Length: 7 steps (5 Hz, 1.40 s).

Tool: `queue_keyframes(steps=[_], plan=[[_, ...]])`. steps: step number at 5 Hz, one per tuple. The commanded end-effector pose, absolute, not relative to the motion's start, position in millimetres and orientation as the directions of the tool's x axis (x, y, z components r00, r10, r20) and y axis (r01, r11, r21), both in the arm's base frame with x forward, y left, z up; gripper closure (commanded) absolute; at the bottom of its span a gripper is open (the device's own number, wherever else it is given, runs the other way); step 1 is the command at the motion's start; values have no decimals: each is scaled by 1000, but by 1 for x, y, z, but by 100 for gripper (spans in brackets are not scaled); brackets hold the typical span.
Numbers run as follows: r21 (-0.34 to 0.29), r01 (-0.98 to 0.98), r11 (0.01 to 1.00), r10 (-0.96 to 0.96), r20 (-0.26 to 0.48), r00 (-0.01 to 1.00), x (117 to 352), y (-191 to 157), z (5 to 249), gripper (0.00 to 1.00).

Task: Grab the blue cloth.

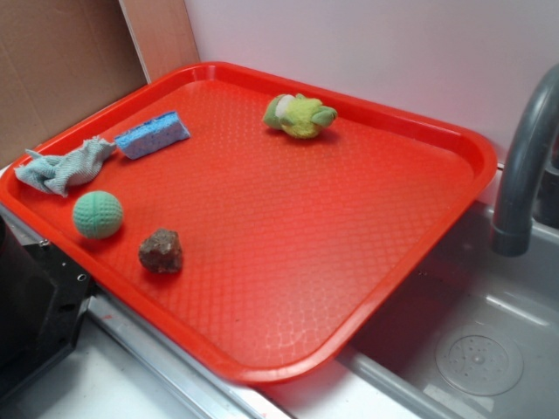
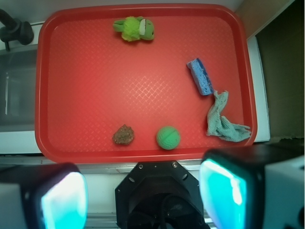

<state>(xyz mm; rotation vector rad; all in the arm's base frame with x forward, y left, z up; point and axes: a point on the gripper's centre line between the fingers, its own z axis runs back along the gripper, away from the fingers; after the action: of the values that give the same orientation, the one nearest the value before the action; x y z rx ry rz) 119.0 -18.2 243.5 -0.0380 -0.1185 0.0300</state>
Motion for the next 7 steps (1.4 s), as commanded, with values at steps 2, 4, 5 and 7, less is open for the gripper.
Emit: queue_keyframes(steps=[2,4,5,7], plan=[[100,119,988,-126,61,990,140,11,194,0],[139,89,986,-102,92,991,93,73,156,0],[139,89,986,-102,92,991,93,73,156,0],[139,89,986,-102,92,991,93,73,156,0]])
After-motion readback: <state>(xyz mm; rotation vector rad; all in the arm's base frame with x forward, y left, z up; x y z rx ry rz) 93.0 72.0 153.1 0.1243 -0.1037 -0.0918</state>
